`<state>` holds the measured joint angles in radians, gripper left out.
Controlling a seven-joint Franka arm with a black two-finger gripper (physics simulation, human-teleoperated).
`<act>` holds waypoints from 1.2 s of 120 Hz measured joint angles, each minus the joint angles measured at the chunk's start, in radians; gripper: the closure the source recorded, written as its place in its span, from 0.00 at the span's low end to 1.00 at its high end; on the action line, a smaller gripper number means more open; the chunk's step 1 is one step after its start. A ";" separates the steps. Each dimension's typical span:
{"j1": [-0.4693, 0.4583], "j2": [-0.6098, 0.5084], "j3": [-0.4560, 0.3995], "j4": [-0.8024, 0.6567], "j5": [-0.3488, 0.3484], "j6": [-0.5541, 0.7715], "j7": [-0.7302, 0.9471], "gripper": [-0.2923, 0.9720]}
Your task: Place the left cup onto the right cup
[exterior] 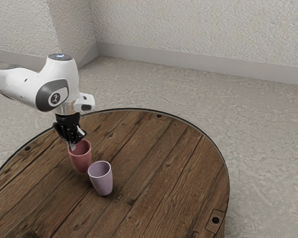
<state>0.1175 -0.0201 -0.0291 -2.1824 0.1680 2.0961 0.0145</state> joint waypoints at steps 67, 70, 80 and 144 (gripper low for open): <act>0.012 -0.186 -0.073 -0.003 -0.011 -0.097 0.001 0.85; 0.012 -0.190 -0.073 -0.003 -0.011 -0.101 0.001 0.85; 0.007 -0.198 -0.075 -0.004 -0.012 -0.112 0.001 0.85; -0.052 -0.203 -0.078 -0.003 -0.014 -0.139 0.001 0.85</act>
<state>0.0654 -0.2234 -0.1073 -2.1851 0.1535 1.9575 0.0159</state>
